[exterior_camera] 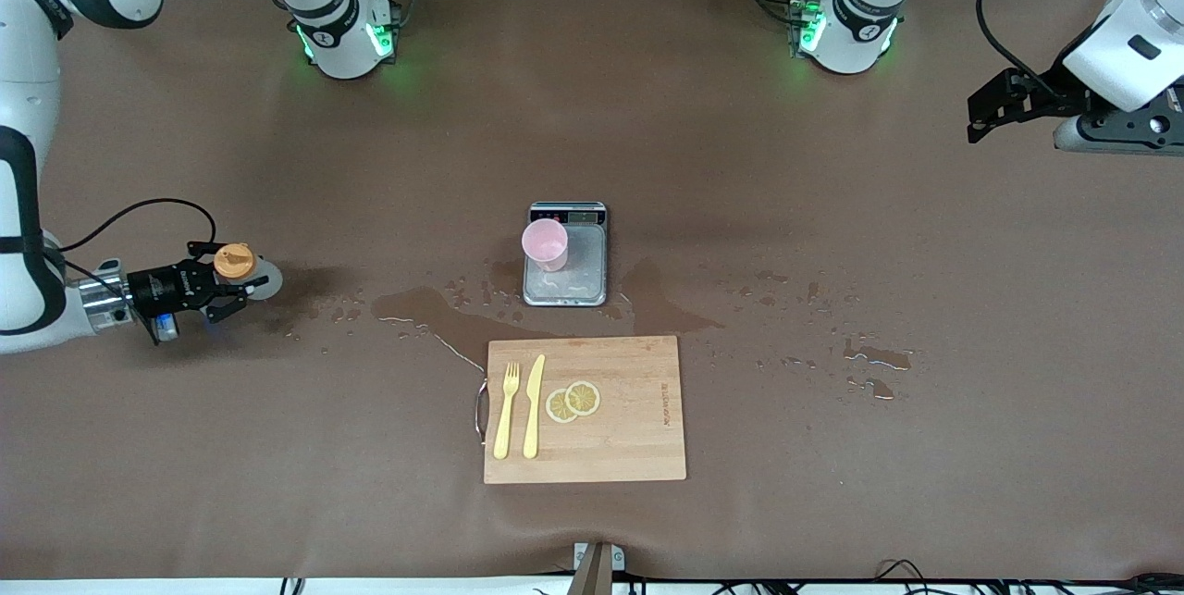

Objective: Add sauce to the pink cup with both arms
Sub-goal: 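Carry the bottle back to its starting spot with the right gripper, then set the bottle down and open the right gripper, drawing back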

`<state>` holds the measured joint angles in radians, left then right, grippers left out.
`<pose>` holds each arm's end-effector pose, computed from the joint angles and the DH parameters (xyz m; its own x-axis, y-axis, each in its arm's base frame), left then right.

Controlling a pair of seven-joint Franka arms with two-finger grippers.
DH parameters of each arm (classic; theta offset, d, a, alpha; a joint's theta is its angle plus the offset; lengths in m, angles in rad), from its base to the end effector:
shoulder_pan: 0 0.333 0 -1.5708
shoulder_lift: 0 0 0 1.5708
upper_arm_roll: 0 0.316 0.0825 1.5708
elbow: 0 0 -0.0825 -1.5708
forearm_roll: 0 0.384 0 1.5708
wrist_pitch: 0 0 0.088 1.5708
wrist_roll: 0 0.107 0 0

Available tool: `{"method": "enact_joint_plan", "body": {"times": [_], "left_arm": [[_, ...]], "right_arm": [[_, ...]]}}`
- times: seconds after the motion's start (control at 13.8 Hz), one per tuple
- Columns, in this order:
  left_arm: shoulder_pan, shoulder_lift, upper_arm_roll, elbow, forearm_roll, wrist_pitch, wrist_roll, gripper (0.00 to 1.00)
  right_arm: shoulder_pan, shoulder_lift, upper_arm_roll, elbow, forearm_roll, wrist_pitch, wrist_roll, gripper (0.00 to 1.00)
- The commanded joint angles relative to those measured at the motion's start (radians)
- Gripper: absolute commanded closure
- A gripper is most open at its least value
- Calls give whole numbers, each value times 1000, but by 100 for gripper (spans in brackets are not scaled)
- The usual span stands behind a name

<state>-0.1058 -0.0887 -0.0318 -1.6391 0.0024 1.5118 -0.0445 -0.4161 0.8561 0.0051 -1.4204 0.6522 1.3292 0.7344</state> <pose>0.5153 -0.0719 0.6350 0.9950 -0.0925 -0.0384 -0.0928 -0.9957 -0.0069 0.5983 -0.1786 0.1774 0.0080 -0.4635 -0.8861 -0.9215 -0.3474 0.1735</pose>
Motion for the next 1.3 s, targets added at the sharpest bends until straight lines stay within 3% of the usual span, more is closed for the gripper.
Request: {"method": "enact_joint_plan", "body": {"times": [0.0,0.29,0.72,0.94,1.16,1.23], "left_arm": [[5,-3,-2,5,-18,-15,-3,0],[5,-5,-2,8,-18,-13,0,0],[5,-5,-2,10,-18,-13,0,0],[2,-5,-2,10,-18,-13,0,0],[-2,-5,-2,13,-18,-13,0,0],[-2,-5,-2,12,-18,-13,0,0]], "right_arm": [[-36,18,16,12,26,-24,-33,70],[-73,54,18,12,29,-24,-87,64],[-92,103,18,12,73,-22,-141,44],[-92,106,18,14,76,-22,-148,27],[-96,104,18,20,78,-22,-142,2],[-98,100,18,24,76,-24,-139,0]]}}
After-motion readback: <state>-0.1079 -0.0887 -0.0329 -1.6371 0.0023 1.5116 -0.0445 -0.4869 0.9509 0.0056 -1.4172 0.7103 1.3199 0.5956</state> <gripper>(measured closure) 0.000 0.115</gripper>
